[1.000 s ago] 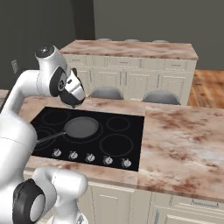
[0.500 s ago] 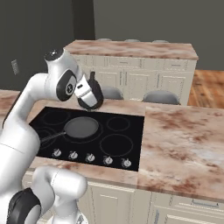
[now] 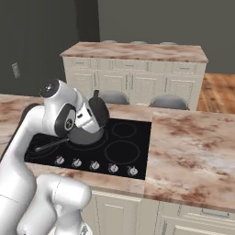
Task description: Pick the kettle from the counter and place it on a stove burner. Then turn the burner on.
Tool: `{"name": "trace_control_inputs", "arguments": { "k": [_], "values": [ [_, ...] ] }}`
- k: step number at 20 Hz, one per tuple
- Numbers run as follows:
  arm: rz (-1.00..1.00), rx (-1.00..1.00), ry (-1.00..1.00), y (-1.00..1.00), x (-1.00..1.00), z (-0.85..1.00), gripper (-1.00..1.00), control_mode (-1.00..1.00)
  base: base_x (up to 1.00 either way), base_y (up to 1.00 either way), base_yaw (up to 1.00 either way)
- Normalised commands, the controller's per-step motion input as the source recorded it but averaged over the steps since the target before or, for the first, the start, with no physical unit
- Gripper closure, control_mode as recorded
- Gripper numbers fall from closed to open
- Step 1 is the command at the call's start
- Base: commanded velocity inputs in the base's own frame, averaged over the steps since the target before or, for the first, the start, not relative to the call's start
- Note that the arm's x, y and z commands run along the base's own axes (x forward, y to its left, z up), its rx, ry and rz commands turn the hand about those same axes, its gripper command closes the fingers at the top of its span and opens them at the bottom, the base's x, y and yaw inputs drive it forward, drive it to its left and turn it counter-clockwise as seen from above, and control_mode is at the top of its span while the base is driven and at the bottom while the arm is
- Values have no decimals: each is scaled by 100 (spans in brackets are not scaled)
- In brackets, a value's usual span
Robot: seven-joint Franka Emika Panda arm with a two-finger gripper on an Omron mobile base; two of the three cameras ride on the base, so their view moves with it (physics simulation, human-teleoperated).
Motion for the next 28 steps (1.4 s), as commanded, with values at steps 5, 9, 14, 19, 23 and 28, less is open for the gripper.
{"name": "trace_control_inputs", "arguments": {
  "k": [5,9,14,19,23,28],
  "values": [
    [-4,0,1,-42,-17,0,100,-100,0,0,0],
    [-5,2,6,-48,-3,0,100,-100,0,0,0],
    [0,1,11,-22,0,0,100,-100,0,0,0],
    [0,0,15,-7,11,0,100,-100,0,0,0],
    [0,0,3,0,20,0,100,-100,0,0,0],
    [0,-3,-3,0,23,-18,100,-100,0,0,0]
  ]
}}
